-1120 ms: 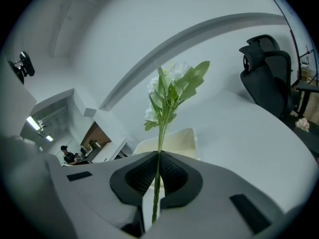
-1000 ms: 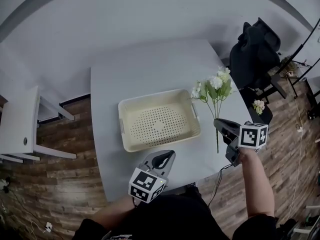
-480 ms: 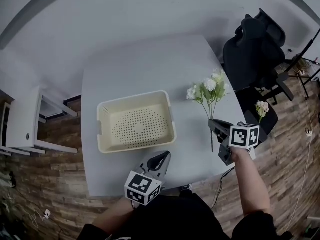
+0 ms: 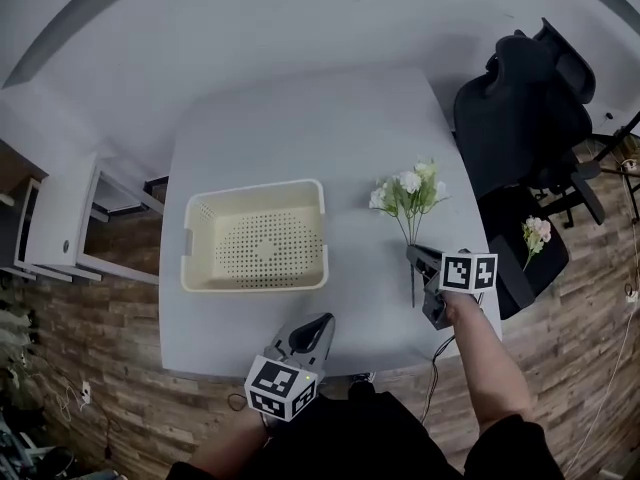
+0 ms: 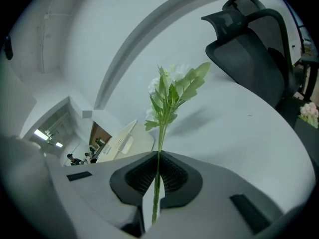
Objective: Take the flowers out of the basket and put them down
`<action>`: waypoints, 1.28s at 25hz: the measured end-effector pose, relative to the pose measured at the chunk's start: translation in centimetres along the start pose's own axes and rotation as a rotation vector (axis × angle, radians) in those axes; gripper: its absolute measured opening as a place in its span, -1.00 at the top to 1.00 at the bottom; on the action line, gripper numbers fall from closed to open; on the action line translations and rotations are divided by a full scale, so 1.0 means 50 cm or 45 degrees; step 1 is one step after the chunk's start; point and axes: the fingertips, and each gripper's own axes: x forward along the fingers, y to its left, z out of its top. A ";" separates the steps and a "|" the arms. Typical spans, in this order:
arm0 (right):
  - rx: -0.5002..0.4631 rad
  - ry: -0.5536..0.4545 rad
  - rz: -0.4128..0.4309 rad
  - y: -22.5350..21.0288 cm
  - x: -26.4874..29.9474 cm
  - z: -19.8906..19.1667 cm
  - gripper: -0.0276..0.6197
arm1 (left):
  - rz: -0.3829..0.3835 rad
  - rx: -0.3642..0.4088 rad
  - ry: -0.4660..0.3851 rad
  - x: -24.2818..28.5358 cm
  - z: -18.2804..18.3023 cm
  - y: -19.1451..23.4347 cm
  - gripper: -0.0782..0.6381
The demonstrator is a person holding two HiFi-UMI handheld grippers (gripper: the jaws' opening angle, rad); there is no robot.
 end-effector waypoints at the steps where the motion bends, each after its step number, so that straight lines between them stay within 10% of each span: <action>1: 0.007 0.009 -0.003 -0.012 0.007 -0.002 0.83 | 0.013 -0.007 0.006 0.001 -0.005 -0.001 0.76; 32: 0.053 0.189 -0.096 -0.138 0.140 -0.071 0.82 | 0.081 -0.109 0.113 0.027 -0.092 -0.023 0.76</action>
